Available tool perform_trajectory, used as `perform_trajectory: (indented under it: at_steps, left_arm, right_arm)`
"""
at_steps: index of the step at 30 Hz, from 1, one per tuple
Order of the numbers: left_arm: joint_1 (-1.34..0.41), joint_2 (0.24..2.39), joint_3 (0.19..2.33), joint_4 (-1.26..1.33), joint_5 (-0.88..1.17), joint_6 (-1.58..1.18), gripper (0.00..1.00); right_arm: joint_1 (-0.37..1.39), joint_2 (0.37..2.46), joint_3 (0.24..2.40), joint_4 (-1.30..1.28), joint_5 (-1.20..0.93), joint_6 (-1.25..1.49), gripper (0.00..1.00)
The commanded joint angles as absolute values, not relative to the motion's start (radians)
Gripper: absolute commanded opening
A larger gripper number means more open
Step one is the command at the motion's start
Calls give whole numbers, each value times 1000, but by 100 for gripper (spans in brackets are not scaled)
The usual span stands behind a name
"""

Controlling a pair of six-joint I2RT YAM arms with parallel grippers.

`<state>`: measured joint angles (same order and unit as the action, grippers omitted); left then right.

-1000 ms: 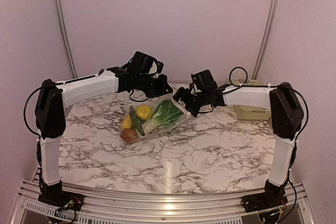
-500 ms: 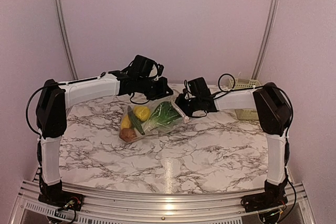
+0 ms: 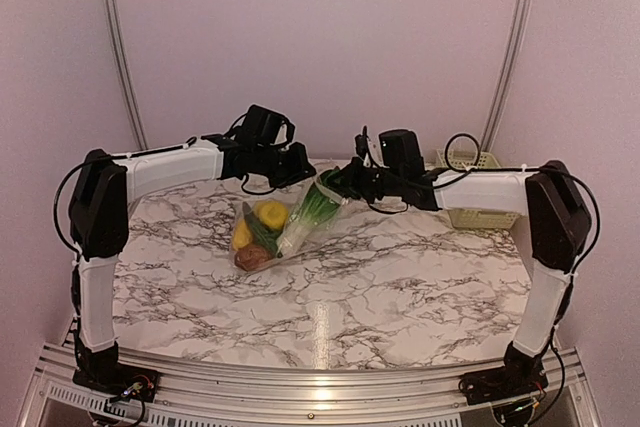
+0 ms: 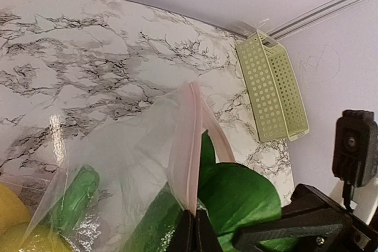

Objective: Open the zip-top bag and remove the fake food

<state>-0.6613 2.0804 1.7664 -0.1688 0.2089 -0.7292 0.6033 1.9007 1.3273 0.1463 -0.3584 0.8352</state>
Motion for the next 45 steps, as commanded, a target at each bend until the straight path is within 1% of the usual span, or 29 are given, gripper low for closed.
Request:
perform_trajectory:
  at_steps: [1,6,11,18,23,28,35,39,45]
  left_arm:
    - [-648,2119,1777,-145,175,-760,0]
    - [-647,2129,1781,-152,171,-774,0]
    - [-648,2102,1729,-118,183,-762,0]
    - [-655,2095,1700,-160,197,-718,0]
    - [-679,2097,1716,-188,171,-654,0]
    - [-697,2098,1729,-214,160,-612,0]
    - [-698,2029,1657,-161,137,-572,0]
    - [-701,1994,1630,-112,182,-528,0]
    - [-715,2041,1702,-188,226,-462,0]
  right_arm:
    - [633,1806,1283,209,-322,652,0]
    - [656,1716,1201,239,-260,539,0]
    - [634,1622,1111,356,-180,503,0]
    - [597,1609,1118,524,-241,496,0]
    - [601,1666,1196,615,-309,483,0]
    - [627,1763,1378,461,-404,286,0]
    - [609,1840,1506,84,-359,53,0]
    - [589,1824,1443,53,-339,45,0]
    - [636,1900,1586,67,-461,47,0]
